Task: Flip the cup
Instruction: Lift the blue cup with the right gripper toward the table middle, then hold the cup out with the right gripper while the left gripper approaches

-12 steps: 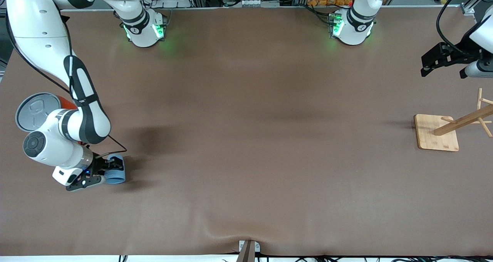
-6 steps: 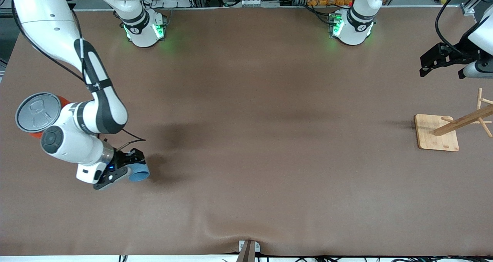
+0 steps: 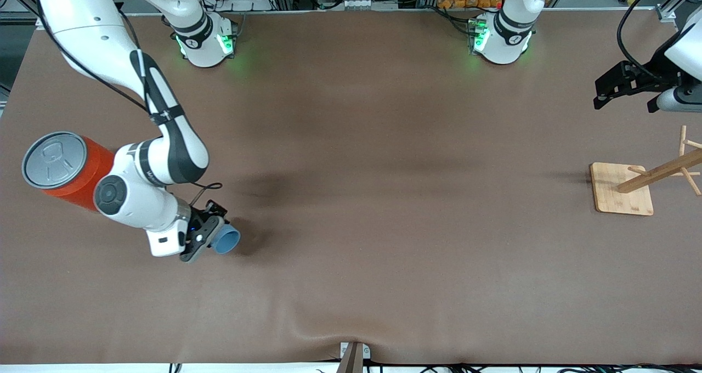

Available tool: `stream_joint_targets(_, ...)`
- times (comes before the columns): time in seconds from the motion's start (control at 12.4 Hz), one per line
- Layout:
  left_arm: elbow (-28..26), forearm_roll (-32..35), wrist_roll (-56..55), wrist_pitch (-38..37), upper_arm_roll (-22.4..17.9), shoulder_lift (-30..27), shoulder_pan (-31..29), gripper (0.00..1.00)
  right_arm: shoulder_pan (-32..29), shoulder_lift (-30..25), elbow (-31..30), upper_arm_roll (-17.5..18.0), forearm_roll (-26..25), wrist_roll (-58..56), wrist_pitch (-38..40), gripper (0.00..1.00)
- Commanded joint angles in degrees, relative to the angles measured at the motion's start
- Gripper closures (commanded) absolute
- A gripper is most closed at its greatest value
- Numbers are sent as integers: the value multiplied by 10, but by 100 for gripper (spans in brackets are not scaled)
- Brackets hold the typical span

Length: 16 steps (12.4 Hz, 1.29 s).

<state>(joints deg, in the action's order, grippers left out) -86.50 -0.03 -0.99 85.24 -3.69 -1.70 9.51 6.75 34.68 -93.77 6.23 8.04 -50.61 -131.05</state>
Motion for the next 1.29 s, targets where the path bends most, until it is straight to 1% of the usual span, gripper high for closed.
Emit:
stream_joint_targets(0.0, -3, -14, 11, 9, 2, -1, -6, 0, 60, -10, -11, -4, 10, -26, -5, 38)
stream_joint_targets(0.16, -7, -14, 11, 9, 2, -1, -6, 0, 106, -8, -10, -4, 10, -24, -10, 38)
stream_joint_targets(0.4, -14, -18, 11, 9, 2, -2, -6, 0, 158, 1, -11, -4, 10, -22, -45, 38)
stream_joint_targets(0.8, -50, -90, 11, 10, 1, -2, -42, 0, 235, 28, 0, -4, 10, -27, -101, 37)
stream_joint_targets(0.96, -68, -123, 12, 16, 1, -1, -57, 0, 274, 42, 18, -4, 11, -23, -105, 37)
stream_joint_targets(1.21, -89, -147, 14, 21, 1, -1, -66, 0, 324, 58, 23, -4, 7, -24, -105, 36)
